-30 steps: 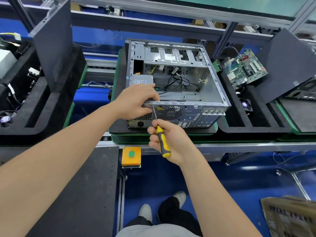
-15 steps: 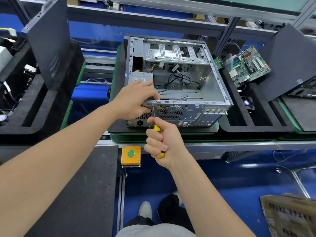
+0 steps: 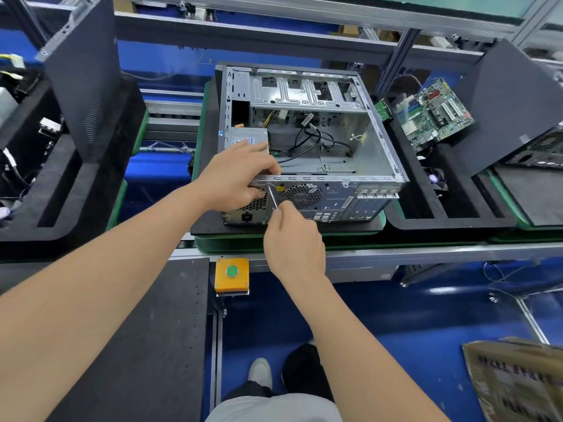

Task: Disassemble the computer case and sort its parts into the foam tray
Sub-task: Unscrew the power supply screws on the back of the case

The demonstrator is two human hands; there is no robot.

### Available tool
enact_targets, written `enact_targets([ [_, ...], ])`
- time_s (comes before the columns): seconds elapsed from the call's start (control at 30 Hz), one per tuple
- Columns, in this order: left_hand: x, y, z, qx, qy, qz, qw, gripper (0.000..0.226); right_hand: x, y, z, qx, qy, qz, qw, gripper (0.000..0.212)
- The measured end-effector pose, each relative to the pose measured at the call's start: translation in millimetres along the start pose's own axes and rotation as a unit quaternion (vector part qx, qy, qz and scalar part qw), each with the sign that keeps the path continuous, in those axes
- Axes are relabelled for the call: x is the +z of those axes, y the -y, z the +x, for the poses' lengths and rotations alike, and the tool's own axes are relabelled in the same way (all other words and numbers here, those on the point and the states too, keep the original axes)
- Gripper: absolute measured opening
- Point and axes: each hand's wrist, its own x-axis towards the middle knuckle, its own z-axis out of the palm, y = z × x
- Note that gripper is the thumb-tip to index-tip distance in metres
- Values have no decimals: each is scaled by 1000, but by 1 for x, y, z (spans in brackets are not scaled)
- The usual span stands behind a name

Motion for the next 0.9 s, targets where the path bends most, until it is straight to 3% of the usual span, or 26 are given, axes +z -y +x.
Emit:
enact_targets([
  [0.07, 0, 0, 0, 3, 2, 5, 1000, 39, -5, 1, 5, 91, 57, 157, 982, 32],
  [0.1, 0, 0, 0, 5, 4, 7, 1000, 39, -8, 0, 7, 143, 94, 239, 956, 36],
  [0.2, 1, 2, -1, 9, 11, 2, 1000, 38, -19, -7, 12, 247, 213, 426, 844, 37],
  [0.3, 1, 4, -2, 0, 0, -2, 1000, 39, -27, -15, 10, 239, 292, 574, 727, 23],
  [0.5, -1, 15, -2, 42, 18, 59, 997, 40, -24, -15, 0, 253, 374, 724, 522, 30],
  [0.57, 1, 19, -4, 72, 9, 100, 992, 44, -23, -12, 0, 256, 368, 756, 477, 30],
  [0.67, 6, 16, -3, 48, 7, 157, 986, 58, -22, -7, 2, 278, 355, 787, 420, 27],
  [0.73, 9, 14, -3, 30, 16, 178, 984, 60, -22, -4, 3, 290, 343, 782, 431, 25],
  [0.77, 9, 14, -3, 26, 19, 179, 983, 59, -23, -2, 3, 294, 332, 766, 465, 24],
  [0.83, 8, 13, -3, 23, 21, 174, 984, 55, -21, 2, 2, 290, 302, 692, 588, 20],
  [0.9, 10, 14, -3, 23, 19, 172, 985, 52, -17, 5, 1, 247, 251, 552, 756, 21],
])
